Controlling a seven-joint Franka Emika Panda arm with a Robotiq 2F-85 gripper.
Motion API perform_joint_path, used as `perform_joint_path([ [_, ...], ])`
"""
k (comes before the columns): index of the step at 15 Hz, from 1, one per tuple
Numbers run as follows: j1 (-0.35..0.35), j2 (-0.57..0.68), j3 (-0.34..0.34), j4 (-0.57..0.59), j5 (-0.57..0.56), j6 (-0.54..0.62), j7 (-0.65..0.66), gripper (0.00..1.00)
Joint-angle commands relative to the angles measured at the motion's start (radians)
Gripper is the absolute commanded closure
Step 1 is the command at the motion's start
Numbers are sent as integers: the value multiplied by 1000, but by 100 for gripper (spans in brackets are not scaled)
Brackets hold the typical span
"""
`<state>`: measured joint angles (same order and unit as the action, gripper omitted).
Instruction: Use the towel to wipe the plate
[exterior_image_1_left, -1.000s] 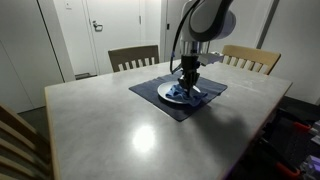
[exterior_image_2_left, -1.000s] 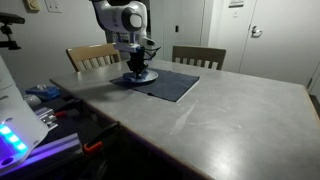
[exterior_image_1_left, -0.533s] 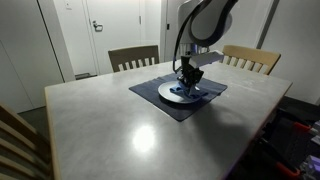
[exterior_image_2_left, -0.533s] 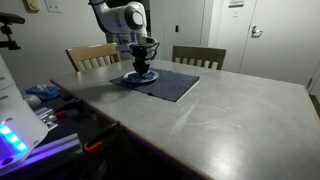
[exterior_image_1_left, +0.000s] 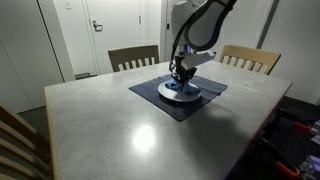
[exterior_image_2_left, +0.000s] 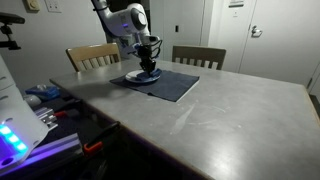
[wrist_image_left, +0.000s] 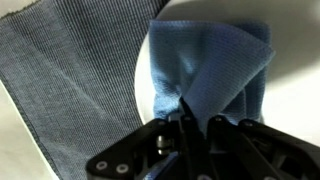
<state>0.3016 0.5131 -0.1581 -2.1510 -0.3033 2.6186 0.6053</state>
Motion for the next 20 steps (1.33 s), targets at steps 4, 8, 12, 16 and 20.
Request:
perform_joint_path([
  [4, -75, 99, 123, 60, 66, 177, -296, 98],
  [8, -180, 87, 265, 58, 187, 109, -566, 98],
  [12, -229, 74, 312, 68, 253, -51, -708, 98],
  [16, -181, 72, 247, 91, 220, -211, -622, 98],
  [20, -165, 93, 214, 121, 218, -341, -543, 98],
])
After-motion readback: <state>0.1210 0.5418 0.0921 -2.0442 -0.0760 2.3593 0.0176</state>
